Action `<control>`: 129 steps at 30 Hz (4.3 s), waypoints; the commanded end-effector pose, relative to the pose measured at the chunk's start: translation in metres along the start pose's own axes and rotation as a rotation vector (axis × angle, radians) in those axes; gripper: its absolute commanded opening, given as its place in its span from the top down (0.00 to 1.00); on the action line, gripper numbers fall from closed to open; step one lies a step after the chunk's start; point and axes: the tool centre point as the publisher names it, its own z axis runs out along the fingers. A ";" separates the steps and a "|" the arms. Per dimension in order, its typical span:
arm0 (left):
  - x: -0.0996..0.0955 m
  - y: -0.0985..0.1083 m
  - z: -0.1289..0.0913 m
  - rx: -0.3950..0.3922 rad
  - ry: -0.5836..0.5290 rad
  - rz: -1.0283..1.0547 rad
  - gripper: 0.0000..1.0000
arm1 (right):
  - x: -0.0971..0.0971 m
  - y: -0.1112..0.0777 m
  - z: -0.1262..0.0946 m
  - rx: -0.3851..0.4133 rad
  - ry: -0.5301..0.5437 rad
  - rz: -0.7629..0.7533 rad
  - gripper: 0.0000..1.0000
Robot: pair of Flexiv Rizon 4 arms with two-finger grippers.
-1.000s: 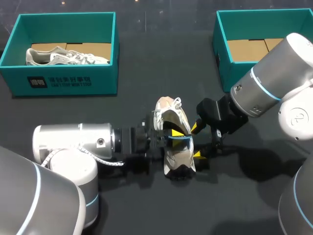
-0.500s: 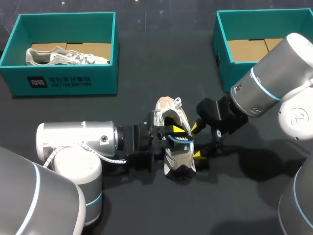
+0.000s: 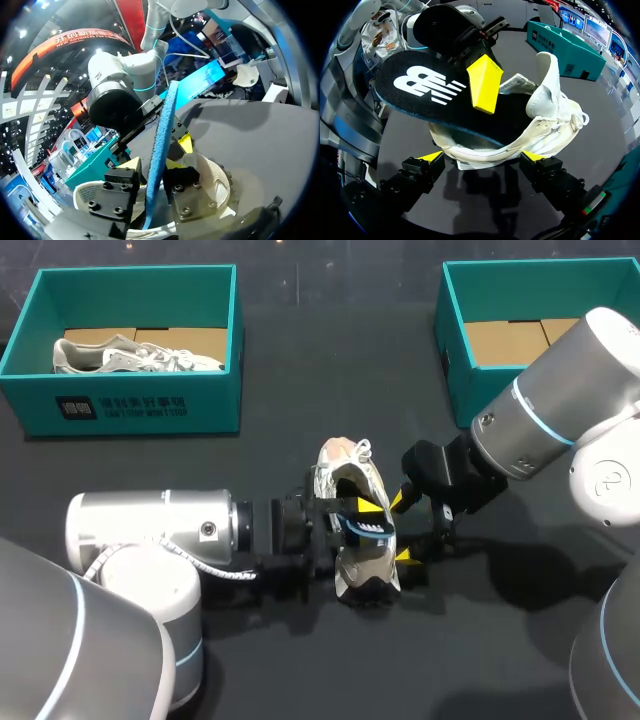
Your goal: Take the shoe out of the shoebox, open the shoe tongue, remove and reinsert the insole, then place the shoe into the shoebox
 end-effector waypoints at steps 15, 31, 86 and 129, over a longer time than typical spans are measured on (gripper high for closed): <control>-0.011 0.040 0.022 -0.112 -0.016 0.007 1.00 | 0.001 0.000 0.001 0.001 -0.003 0.001 0.00; -0.007 0.017 0.002 -0.112 0.022 -0.040 0.64 | 0.001 0.000 0.001 0.001 -0.003 0.001 0.00; 0.001 0.015 -0.013 -0.145 0.101 -0.041 1.00 | 0.001 0.000 0.001 0.001 -0.003 0.001 0.00; 0.017 0.040 0.008 -0.300 0.217 0.028 1.00 | 0.001 0.000 0.001 0.001 -0.003 0.001 0.00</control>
